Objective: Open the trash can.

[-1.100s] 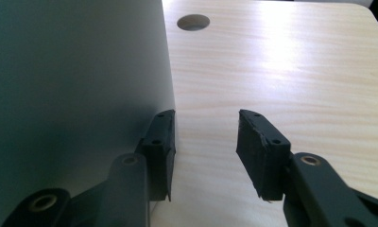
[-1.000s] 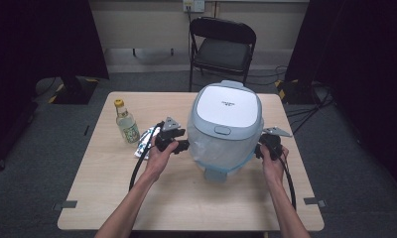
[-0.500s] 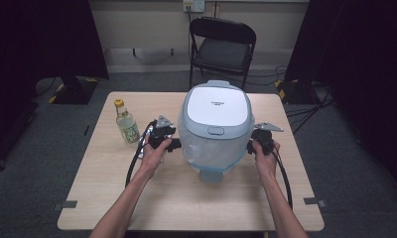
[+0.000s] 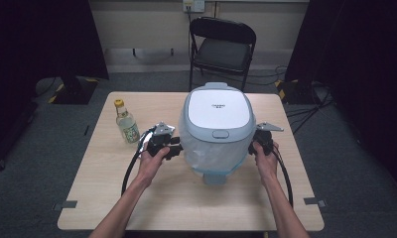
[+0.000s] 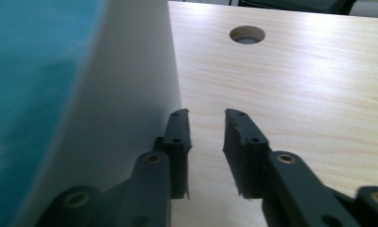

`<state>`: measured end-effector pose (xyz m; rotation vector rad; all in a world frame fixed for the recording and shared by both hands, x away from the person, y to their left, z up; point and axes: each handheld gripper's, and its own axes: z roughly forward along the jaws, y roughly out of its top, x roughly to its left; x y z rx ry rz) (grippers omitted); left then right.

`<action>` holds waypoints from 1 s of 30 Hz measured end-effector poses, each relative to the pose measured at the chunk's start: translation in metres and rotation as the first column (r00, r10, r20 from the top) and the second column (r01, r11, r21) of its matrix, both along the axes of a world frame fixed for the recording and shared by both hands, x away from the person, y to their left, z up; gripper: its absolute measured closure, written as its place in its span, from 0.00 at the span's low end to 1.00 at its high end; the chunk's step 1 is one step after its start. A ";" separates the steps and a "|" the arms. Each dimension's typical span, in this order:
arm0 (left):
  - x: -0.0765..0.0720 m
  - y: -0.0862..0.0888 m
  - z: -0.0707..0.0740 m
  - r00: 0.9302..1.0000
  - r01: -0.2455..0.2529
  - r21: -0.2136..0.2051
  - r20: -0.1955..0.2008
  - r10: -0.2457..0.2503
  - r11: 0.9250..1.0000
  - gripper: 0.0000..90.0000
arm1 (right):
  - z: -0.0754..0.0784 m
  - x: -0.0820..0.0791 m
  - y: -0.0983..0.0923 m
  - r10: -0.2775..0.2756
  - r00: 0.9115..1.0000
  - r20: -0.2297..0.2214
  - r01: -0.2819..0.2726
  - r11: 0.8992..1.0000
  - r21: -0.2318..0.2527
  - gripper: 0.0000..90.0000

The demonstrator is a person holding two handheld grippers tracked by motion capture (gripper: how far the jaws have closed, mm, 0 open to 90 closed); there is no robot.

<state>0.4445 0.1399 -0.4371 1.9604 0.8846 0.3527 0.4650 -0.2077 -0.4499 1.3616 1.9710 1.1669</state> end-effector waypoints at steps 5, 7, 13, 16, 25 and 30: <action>-0.009 0.002 -0.001 1.000 0.009 -0.010 -0.002 -0.009 1.000 0.66 | 0.004 -0.007 0.000 0.029 1.000 0.003 -0.029 0.999 -0.020 0.81; -0.010 0.001 -0.001 1.000 0.010 -0.011 -0.005 -0.010 1.000 0.67 | 0.005 -0.010 0.001 0.027 1.000 0.001 -0.027 1.000 -0.012 0.81; -0.021 -0.003 0.001 1.000 0.017 0.007 -0.003 -0.017 1.000 0.67 | 0.008 -0.027 -0.004 0.032 0.999 0.005 -0.031 0.999 -0.013 0.81; -0.026 -0.007 0.002 1.000 0.025 0.013 0.000 -0.025 1.000 0.67 | 0.009 -0.032 -0.006 0.035 0.999 0.008 -0.035 0.999 -0.021 0.81; -0.037 -0.009 0.003 0.998 0.057 0.029 0.003 -0.057 0.998 0.67 | 0.011 -0.050 -0.010 0.031 0.999 0.009 -0.030 0.999 -0.025 0.82; -0.041 -0.008 0.002 0.998 0.061 0.024 0.003 -0.061 0.998 0.66 | 0.010 -0.060 -0.013 0.027 1.000 0.004 -0.027 1.000 0.005 0.81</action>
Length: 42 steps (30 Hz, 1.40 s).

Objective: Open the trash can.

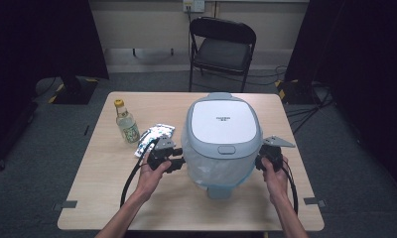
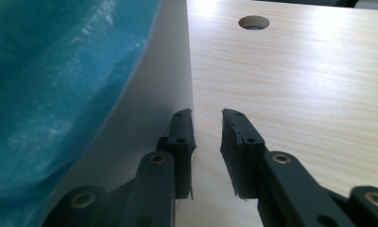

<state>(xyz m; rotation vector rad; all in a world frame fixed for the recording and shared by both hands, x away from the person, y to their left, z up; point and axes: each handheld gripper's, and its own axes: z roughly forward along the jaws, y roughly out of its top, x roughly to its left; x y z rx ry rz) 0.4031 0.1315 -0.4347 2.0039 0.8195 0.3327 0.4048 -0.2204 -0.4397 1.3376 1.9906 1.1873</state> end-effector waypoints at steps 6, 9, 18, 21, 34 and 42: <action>-0.001 -0.001 -0.002 1.000 0.001 -0.035 -0.021 -0.001 0.999 0.69 | -0.001 -0.009 -0.004 -0.011 1.000 -0.020 0.012 0.999 0.049 0.82; 0.001 0.000 -0.003 1.000 0.001 -0.027 -0.015 -0.001 1.000 0.65 | -0.002 -0.012 -0.007 -0.014 1.000 -0.027 0.016 0.997 0.074 0.77; 0.009 0.011 0.000 0.998 0.001 -0.082 -0.058 -0.006 0.997 0.33 | -0.008 -0.010 -0.018 -0.065 0.998 -0.023 0.065 0.998 -0.014 0.29; 0.009 0.016 0.003 0.998 -0.010 -0.081 -0.057 0.006 0.997 0.32 | -0.015 -0.017 -0.023 -0.061 0.997 -0.050 0.057 0.996 -0.072 0.27; 0.004 0.026 0.018 0.999 0.019 -0.084 -0.044 -0.023 0.996 0.24 | -0.050 -0.042 -0.049 -0.073 0.987 -0.145 0.048 0.985 -0.165 0.24; -0.001 0.042 0.031 0.999 -0.008 -0.119 -0.038 0.004 0.993 0.26 | -0.058 -0.044 -0.044 -0.059 0.989 -0.137 0.034 0.983 -0.180 0.20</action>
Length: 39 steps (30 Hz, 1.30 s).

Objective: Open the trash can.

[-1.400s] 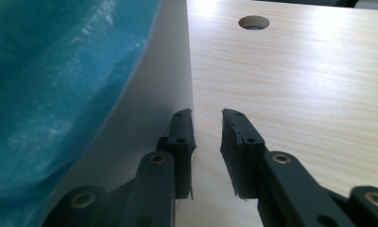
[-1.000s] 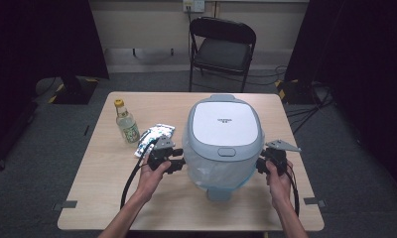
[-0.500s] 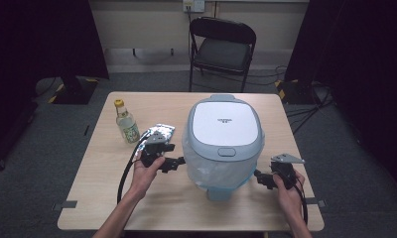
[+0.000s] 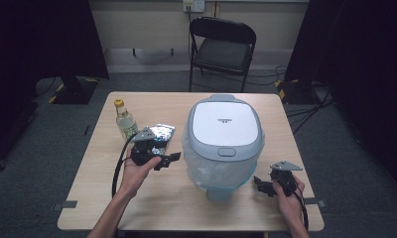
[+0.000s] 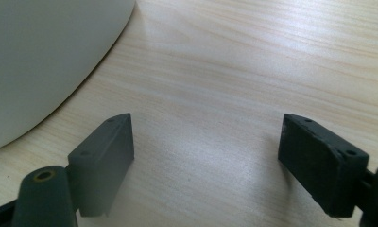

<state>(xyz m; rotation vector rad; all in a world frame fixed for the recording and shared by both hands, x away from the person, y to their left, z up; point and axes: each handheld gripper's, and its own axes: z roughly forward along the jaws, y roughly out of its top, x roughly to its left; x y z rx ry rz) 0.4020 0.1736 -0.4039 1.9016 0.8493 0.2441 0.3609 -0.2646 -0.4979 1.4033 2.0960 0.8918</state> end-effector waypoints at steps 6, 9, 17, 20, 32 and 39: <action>-0.006 0.003 0.022 0.998 0.004 -0.031 0.057 -0.002 0.999 0.31 | -0.002 -0.002 0.001 -0.006 1.000 0.015 0.006 1.000 0.006 0.18; -0.009 0.008 0.033 0.995 0.003 -0.046 0.102 0.001 0.999 0.32 | -0.002 -0.002 0.001 -0.006 1.000 0.015 0.006 1.000 0.006 0.18; -0.021 0.017 0.057 0.992 0.018 -0.118 0.127 -0.003 0.993 0.59 | -0.002 0.000 0.002 -0.003 1.000 0.011 0.003 1.000 0.009 0.16; -0.027 0.016 0.066 0.986 0.058 -0.154 0.164 -0.032 0.986 0.70 | -0.002 0.000 0.002 -0.003 1.000 0.011 0.003 1.000 0.009 0.16; -0.055 -0.002 0.114 0.951 0.211 -0.188 0.267 -0.157 0.959 1.00 | -0.002 0.000 0.002 -0.003 1.000 0.010 0.003 1.000 0.010 0.16; -0.058 -0.030 0.123 0.930 0.300 -0.187 0.275 -0.244 0.935 1.00 | -0.002 0.000 0.002 -0.003 1.000 0.012 0.003 1.000 0.010 0.16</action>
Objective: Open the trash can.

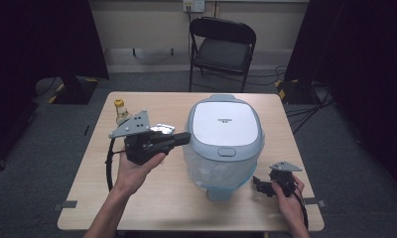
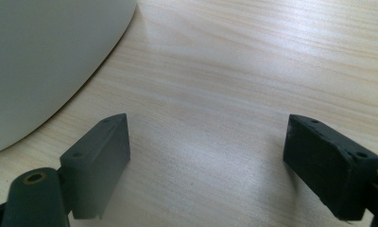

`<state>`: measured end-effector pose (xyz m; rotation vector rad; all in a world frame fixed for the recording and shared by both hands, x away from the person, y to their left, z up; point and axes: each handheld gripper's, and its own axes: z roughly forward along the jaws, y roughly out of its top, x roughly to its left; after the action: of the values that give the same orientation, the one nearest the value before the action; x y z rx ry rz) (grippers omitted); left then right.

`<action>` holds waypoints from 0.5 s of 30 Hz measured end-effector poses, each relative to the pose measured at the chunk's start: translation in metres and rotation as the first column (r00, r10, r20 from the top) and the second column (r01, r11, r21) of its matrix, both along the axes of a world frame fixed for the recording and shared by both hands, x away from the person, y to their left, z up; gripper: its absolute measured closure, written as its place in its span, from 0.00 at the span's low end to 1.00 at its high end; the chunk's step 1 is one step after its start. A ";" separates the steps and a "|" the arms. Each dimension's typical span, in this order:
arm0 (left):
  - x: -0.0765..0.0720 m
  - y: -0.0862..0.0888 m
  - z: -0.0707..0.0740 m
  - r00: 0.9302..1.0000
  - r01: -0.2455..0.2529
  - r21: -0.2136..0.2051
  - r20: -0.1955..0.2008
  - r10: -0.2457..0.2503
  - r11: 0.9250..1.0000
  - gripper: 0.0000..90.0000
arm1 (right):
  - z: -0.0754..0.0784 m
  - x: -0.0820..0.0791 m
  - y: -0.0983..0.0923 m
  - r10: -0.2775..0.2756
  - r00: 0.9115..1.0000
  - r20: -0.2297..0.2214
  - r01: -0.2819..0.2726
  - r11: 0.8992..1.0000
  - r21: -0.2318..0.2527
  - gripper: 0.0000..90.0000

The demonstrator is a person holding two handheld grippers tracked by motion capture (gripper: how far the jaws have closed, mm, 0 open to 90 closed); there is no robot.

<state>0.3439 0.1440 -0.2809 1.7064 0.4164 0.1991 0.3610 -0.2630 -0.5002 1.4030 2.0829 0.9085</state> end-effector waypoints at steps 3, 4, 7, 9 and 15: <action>0.000 -0.014 0.003 1.000 0.031 0.018 0.005 -0.031 0.999 1.00 | 0.000 0.000 0.000 0.000 1.000 0.000 0.000 1.000 -0.001 0.16; 0.001 -0.018 0.004 0.999 0.039 0.022 0.005 -0.039 0.999 1.00 | 0.000 0.000 0.000 0.001 1.000 0.000 -0.001 1.000 0.000 0.16; 0.000 -0.032 0.005 0.997 0.074 0.025 -0.001 -0.074 0.997 1.00 | 0.000 0.000 0.000 0.000 1.000 0.000 0.000 1.000 -0.001 0.16; 0.000 -0.041 0.005 0.996 0.094 0.031 -0.006 -0.094 0.995 1.00 | 0.000 0.000 0.000 -0.001 1.000 0.000 0.001 1.000 -0.001 0.16; 0.004 -0.065 0.001 0.988 0.151 0.052 -0.035 -0.150 0.987 1.00 | 0.000 0.000 0.000 0.000 1.000 -0.001 0.000 1.000 -0.001 0.16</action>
<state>0.3476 0.0793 -0.2801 1.7880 0.3056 0.0743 0.3610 -0.2630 -0.5001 1.4034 2.0831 0.9071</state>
